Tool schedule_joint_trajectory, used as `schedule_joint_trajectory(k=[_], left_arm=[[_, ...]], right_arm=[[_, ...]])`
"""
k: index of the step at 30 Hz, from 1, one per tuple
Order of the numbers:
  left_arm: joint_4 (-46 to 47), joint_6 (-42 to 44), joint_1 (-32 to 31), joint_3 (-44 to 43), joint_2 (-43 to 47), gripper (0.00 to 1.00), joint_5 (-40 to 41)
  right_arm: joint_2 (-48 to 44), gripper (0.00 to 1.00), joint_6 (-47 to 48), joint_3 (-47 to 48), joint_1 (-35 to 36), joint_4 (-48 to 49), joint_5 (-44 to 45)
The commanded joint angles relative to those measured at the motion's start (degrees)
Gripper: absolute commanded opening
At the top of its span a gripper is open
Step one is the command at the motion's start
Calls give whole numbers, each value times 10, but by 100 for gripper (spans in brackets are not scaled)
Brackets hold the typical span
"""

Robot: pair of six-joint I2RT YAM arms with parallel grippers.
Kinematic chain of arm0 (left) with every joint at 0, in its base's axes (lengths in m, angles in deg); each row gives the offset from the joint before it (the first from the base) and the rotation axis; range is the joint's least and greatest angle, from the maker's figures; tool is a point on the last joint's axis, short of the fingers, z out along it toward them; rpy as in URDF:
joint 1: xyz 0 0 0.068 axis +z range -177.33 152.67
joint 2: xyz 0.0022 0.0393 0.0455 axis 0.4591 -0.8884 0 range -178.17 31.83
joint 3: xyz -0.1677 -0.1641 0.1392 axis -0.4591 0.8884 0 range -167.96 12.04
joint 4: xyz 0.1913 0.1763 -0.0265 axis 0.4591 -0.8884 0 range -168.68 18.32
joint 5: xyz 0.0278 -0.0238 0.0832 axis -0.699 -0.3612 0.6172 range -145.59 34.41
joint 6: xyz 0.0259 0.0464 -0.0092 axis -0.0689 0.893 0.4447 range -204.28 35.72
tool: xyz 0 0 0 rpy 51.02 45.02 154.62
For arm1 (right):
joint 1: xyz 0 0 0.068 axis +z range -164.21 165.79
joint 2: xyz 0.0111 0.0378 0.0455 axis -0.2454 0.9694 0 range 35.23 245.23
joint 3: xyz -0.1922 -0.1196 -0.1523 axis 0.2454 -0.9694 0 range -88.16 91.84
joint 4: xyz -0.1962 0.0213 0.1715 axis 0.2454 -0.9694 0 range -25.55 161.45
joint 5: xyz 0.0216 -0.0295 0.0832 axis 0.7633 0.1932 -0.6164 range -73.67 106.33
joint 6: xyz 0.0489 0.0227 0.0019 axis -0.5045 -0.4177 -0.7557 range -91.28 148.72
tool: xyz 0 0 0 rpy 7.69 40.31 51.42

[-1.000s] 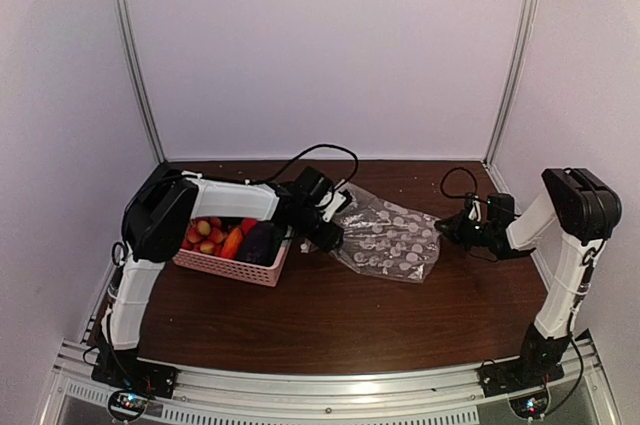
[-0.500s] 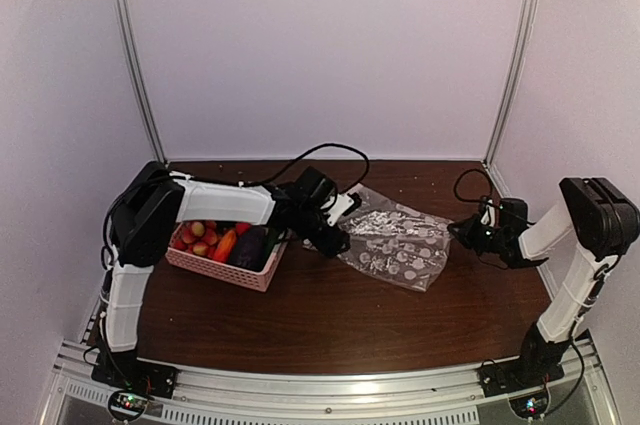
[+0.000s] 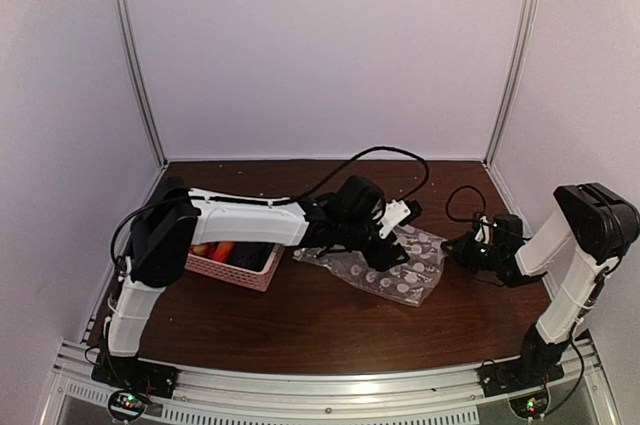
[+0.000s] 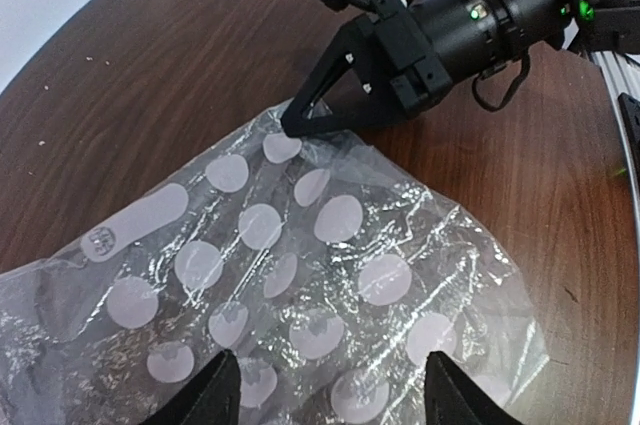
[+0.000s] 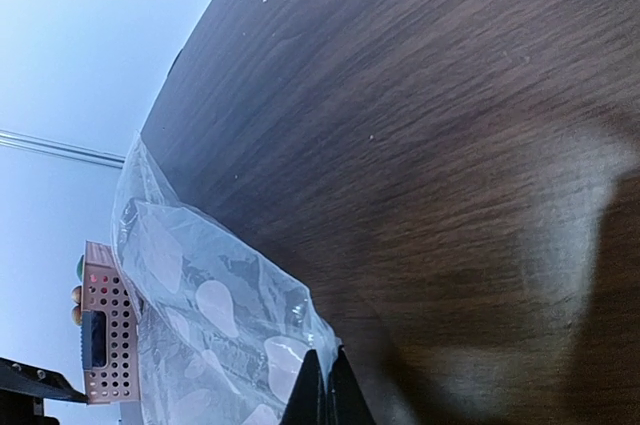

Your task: Open the zip-top bag and remove the fake food

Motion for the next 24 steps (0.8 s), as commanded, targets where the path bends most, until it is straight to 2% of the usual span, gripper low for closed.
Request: schedule_joint_trajectory(k=[1,7,17,24], left_arm=[[8,-6,-15,-41,-60,63,-23],[-14,18,-41,-49,-96,63,-23],[-18,56,-74,56,-87,60,-33],[-25,52,-87,55,-85,60,-19]], right_arm=[[-4,0,-13,-22,14,43,20],[14,0,-21,-28,15,65,23],[54,0,-28,27,7,56,47],[62,0,-3,103,7,-10,40]])
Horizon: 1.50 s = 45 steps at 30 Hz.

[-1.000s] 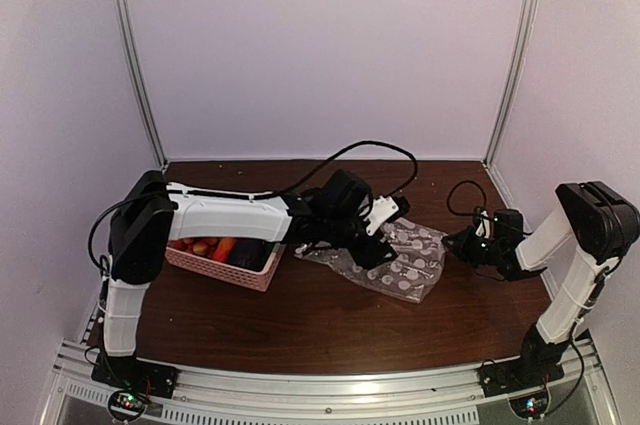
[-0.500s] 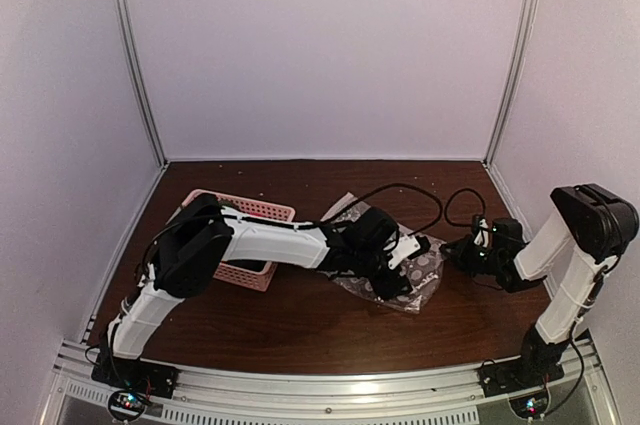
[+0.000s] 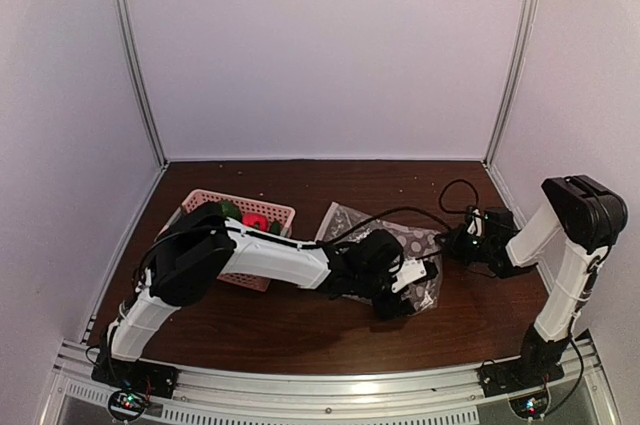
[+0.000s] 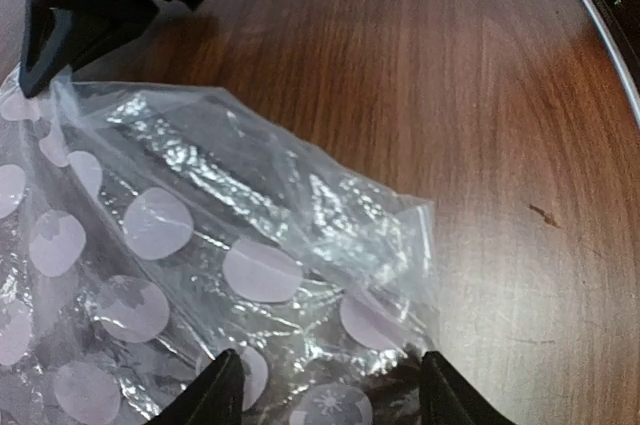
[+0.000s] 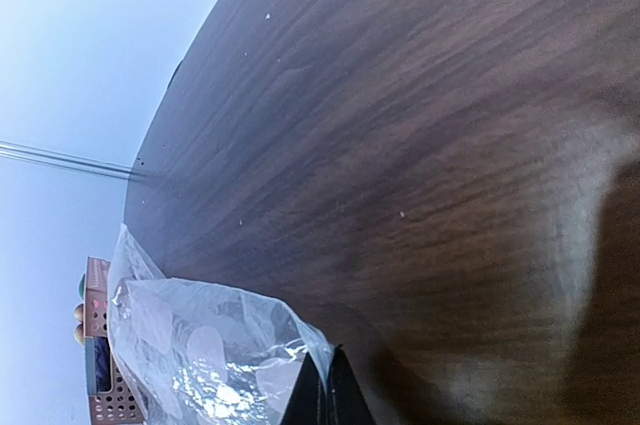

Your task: Open the zip-top bag and remove the fake food

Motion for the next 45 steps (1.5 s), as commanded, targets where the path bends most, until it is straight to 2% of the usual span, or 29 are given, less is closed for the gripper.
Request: schedule_joint_trajectory(k=[1,6,8,9,11,14,15,16,17,18,23,29,34,45], left_arm=[[-67,-8,-15,22,-3,61,-8],[-57,-54,-5,5,35,65,-18],[-56,-76,5,-2,64,68,-18],[-54,-85,12,-1,77,73,-15],[-50,-104,29,6,105,90,-11],[-39,-133,66,31,156,97,-14],[-34,-144,79,41,172,98,-14],[-33,-156,94,50,187,98,-12],[-35,-164,108,58,201,98,-10],[-36,-171,128,69,216,98,-3],[-36,-204,206,139,303,98,13],[-57,-244,301,221,414,98,43],[-74,-256,362,294,499,98,62],[-16,-324,381,517,660,98,114]], right_arm=[[0,4,25,56,-6,-38,23],[-37,35,89,119,-7,-158,20],[-70,45,129,147,-7,-231,41],[-85,47,148,161,-7,-263,53],[-108,53,193,195,-8,-333,80],[-135,58,240,240,-8,-410,91],[-145,66,250,248,-9,-424,92],[-159,69,259,255,-9,-435,91],[-170,83,265,261,-9,-441,88],[-180,89,271,264,-9,-446,85],[-238,99,282,267,-9,-457,54],[-314,100,293,246,-8,-473,15],[-389,100,275,180,-6,-447,-8],[-500,100,249,-4,33,-380,-21]])
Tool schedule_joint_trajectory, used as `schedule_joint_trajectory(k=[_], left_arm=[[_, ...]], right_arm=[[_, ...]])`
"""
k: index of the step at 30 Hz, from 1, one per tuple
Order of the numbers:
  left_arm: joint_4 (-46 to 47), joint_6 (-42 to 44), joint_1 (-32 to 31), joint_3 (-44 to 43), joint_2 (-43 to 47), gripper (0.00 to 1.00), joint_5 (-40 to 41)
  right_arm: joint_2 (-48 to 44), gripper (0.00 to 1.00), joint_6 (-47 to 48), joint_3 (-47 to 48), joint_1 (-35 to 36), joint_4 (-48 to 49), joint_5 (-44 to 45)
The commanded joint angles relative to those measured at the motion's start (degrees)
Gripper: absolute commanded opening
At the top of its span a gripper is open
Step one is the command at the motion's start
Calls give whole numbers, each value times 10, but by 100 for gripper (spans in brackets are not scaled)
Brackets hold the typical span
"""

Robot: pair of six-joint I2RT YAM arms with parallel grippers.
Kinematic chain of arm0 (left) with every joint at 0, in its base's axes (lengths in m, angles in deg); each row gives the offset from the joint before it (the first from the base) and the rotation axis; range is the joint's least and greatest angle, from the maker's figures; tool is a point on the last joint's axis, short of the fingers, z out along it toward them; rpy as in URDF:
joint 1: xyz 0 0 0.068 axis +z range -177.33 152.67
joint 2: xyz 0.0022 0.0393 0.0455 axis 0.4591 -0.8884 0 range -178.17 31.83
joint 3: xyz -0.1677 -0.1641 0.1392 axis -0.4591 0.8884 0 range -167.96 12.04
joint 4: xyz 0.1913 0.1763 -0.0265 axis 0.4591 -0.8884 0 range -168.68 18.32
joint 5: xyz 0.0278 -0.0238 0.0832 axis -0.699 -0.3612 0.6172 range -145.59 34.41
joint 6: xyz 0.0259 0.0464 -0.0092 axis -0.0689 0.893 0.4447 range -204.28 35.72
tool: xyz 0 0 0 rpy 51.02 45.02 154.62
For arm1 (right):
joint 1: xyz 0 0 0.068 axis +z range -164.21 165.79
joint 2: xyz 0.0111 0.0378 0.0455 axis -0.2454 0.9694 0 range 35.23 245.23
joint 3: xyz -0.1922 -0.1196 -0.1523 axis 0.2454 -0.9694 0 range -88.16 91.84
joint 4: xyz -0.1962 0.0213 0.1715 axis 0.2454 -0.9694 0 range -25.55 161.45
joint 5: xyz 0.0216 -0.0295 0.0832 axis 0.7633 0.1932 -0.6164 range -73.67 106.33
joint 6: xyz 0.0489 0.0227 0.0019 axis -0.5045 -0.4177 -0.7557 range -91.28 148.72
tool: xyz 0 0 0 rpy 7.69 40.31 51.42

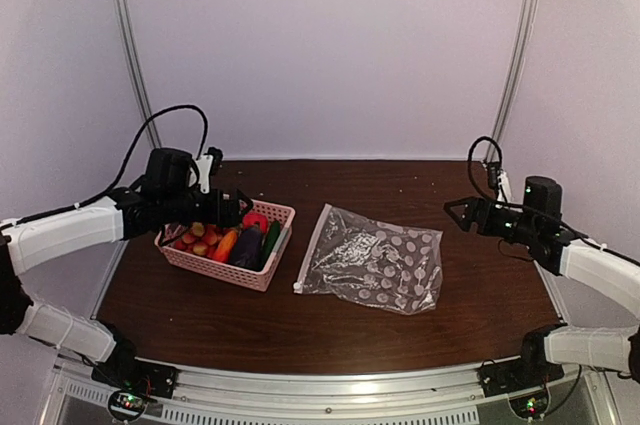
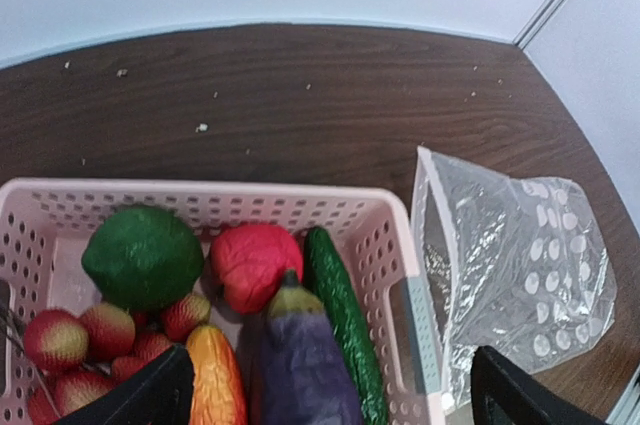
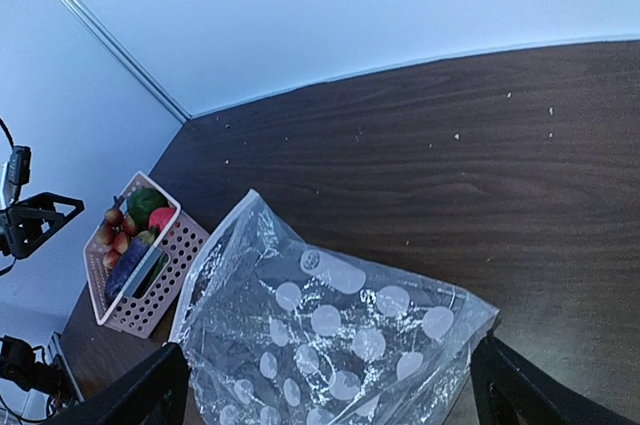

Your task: Open the zip-top bag and remove the fake food

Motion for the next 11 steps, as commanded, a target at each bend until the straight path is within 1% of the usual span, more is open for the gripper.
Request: schedule_joint_trajectory(k=[1,4,11], left_arm=[[36,-41,-1,73,47,98,34],[33,-54,-1,105,80,98,80],[25,-62,-2,126,124,98,121]], right_arm=[[-23,100,-8,-43,16,27,-7],[-32,100,-6,-58,21,26,-5],[-59,100,-4,-66,22,15,4]])
